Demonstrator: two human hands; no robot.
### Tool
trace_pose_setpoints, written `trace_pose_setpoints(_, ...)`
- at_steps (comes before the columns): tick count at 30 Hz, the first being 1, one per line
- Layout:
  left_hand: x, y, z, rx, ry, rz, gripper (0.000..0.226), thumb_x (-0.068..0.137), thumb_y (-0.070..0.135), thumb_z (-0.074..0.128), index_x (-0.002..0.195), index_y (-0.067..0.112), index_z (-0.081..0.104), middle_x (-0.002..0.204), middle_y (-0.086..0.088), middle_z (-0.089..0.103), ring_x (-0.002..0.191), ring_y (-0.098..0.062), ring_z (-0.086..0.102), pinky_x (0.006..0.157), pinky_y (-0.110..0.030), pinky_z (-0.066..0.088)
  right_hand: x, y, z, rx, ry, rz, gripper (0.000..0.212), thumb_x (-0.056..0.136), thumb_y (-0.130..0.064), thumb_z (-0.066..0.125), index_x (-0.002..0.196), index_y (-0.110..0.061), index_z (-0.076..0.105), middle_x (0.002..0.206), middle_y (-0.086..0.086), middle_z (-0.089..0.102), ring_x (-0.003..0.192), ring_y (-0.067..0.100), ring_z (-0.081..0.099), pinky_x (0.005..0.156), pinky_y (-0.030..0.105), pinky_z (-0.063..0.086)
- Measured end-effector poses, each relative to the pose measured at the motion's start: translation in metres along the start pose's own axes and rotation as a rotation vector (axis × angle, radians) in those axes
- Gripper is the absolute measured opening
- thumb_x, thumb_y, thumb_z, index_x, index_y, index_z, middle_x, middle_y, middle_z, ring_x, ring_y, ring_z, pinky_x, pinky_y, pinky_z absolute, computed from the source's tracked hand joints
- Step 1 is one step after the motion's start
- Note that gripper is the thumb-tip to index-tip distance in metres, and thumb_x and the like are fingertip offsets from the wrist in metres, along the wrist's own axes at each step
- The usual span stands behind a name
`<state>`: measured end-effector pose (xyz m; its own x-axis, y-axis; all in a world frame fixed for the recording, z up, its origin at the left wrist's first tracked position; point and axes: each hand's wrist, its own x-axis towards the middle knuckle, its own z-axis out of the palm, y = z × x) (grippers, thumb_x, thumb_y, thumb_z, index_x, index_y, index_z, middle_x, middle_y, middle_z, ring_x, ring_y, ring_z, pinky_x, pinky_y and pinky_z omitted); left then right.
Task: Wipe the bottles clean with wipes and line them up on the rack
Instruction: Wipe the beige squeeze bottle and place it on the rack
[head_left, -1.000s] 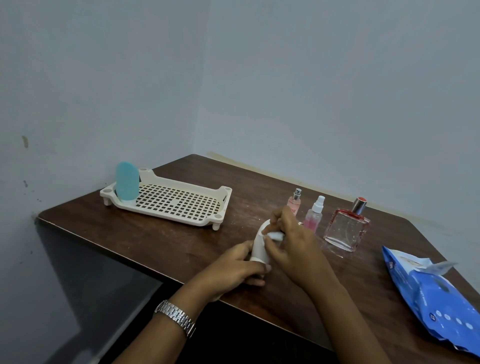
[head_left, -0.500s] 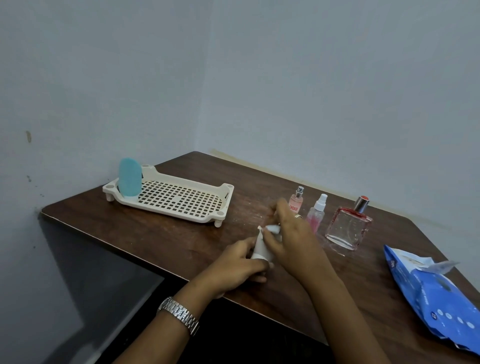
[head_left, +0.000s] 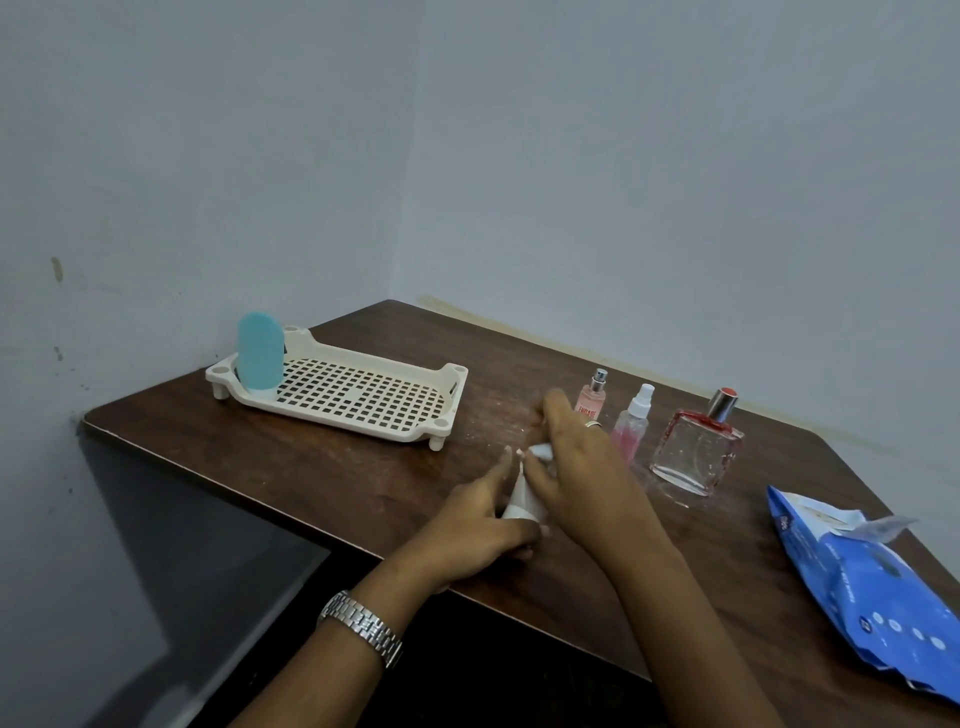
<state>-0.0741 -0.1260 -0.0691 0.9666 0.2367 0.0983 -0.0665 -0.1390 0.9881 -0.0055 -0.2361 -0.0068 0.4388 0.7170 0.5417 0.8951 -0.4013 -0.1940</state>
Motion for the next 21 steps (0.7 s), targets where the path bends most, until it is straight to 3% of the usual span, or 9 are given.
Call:
trace_pose_setpoints(2, 0.000, -0.001, -0.001, -0.002, 0.020, -0.019, 0.099, 0.071, 0.017, 0.073, 0.152, 0.030, 0.018, 0.108, -0.006, 0.070, 0.086, -0.022, 0.072, 0.083, -0.041, 0.058, -0.003, -0.006, 0.002, -0.014, -0.007, -0.019, 0.021, 0.089, -0.017, 0.053, 0.101, -0.021, 0.037, 0.089, 0.002, 0.055, 0.075, 0.015, 0.053, 0.061, 0.024, 0.042)
trace_pose_setpoints(5, 0.000, -0.003, 0.000, -0.056, 0.027, -0.024, 0.095, 0.068, 0.023, 0.074, 0.150, 0.031, 0.027, 0.108, -0.012, 0.069, 0.094, -0.028, 0.070, 0.083, -0.049, 0.057, -0.011, -0.012, 0.005, -0.020, -0.053, -0.049, 0.021, 0.088, -0.016, 0.054, 0.103, -0.019, 0.040, 0.088, 0.001, 0.053, 0.076, 0.016, 0.051, 0.064, 0.026, 0.041)
trace_pose_setpoints(9, 0.000, -0.001, 0.000, -0.066, 0.013, -0.026, 0.091, 0.080, 0.005, 0.071, 0.152, 0.032, 0.023, 0.108, -0.006, 0.070, 0.087, -0.029, 0.072, 0.084, -0.044, 0.058, -0.006, -0.003, 0.000, -0.010, -0.021, -0.023, 0.022, 0.088, -0.017, 0.055, 0.097, -0.022, 0.036, 0.086, 0.001, 0.054, 0.073, 0.016, 0.052, 0.057, 0.020, 0.035)
trace_pose_setpoints(12, -0.001, 0.002, 0.001, -0.051, 0.008, -0.014, 0.092, 0.080, 0.005, 0.073, 0.150, 0.035, 0.022, 0.103, 0.009, 0.066, 0.088, -0.030, 0.071, 0.086, -0.046, 0.056, 0.002, 0.007, -0.004, -0.008, 0.075, 0.040, 0.026, 0.088, -0.016, 0.057, 0.092, -0.024, 0.033, 0.085, 0.002, 0.055, 0.073, 0.015, 0.051, 0.055, 0.014, 0.032)
trace_pose_setpoints(14, -0.002, 0.002, 0.001, -0.061, 0.014, -0.012, 0.091, 0.080, 0.004, 0.072, 0.147, 0.041, 0.023, 0.106, 0.002, 0.068, 0.086, -0.030, 0.072, 0.086, -0.048, 0.056, 0.000, 0.007, -0.003, -0.001, 0.083, 0.045, 0.024, 0.089, -0.017, 0.057, 0.093, -0.024, 0.034, 0.085, 0.002, 0.055, 0.073, 0.015, 0.051, 0.056, 0.013, 0.033)
trace_pose_setpoints(21, -0.001, -0.001, -0.001, -0.119, 0.004, 0.008, 0.086, 0.082, 0.000, 0.066, 0.146, 0.043, 0.028, 0.111, 0.002, 0.070, 0.093, -0.025, 0.071, 0.084, -0.043, 0.058, -0.019, 0.001, 0.007, 0.101, 0.045, -0.019, 0.022, 0.086, -0.019, 0.058, 0.094, -0.025, 0.038, 0.084, -0.001, 0.055, 0.074, 0.015, 0.054, 0.064, 0.031, 0.047)
